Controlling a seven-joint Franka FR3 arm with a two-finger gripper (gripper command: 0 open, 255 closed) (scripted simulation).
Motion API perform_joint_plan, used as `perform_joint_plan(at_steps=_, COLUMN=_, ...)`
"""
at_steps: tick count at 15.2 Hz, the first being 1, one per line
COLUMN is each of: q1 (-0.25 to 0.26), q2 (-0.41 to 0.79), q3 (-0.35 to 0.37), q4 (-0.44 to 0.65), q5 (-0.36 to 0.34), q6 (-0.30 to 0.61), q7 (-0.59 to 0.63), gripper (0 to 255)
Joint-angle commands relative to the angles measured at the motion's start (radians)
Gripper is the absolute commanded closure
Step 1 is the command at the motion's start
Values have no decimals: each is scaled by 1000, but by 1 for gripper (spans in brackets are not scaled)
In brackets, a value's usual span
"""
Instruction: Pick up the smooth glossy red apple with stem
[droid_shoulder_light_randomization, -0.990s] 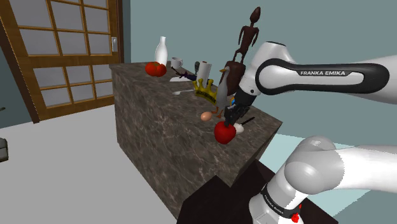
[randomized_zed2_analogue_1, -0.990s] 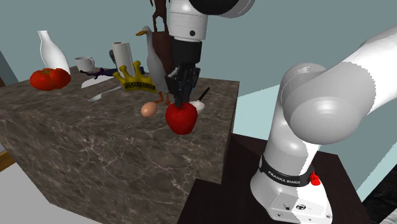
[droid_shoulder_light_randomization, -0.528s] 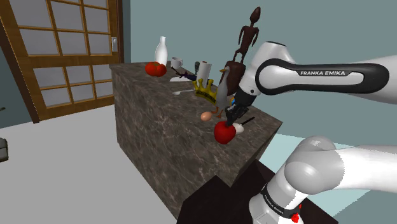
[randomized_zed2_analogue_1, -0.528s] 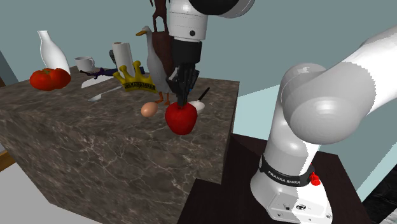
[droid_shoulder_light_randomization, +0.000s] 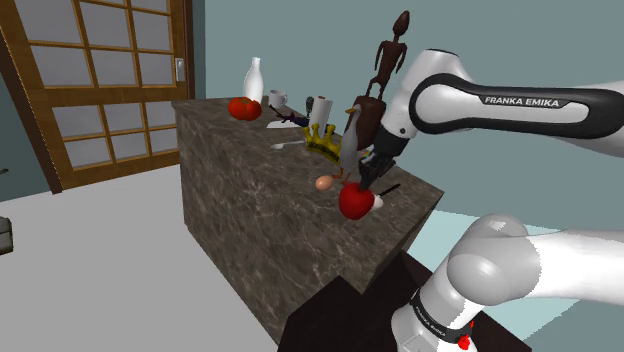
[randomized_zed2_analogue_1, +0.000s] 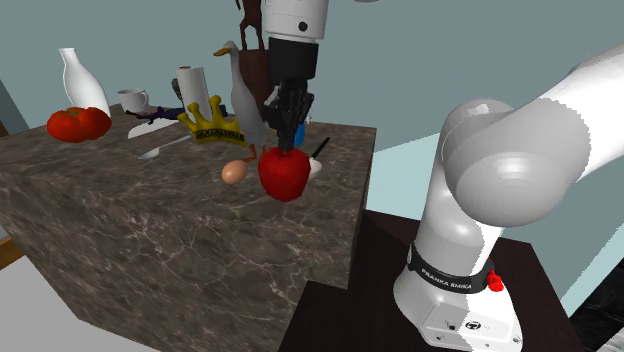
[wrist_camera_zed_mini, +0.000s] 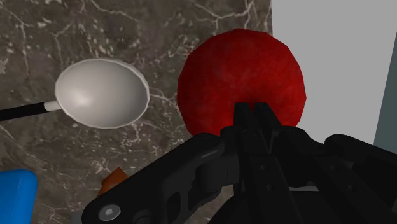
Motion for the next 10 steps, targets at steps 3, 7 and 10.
perform_joint_plan(at_steps=3, q1=1, q2=-3, q3=2, q4=53, q5=0, q6=-56, q7=5, gripper=255)
perform_joint_plan(at_steps=7, q1=1, q2=-3, q3=3, q4=106, q5=0, q6=-109, q7=9, gripper=255)
perform_joint_plan(at_steps=10, q1=2, q2=-3, q3=3, q4=122, q5=0, q6=-124, q7=10, gripper=255)
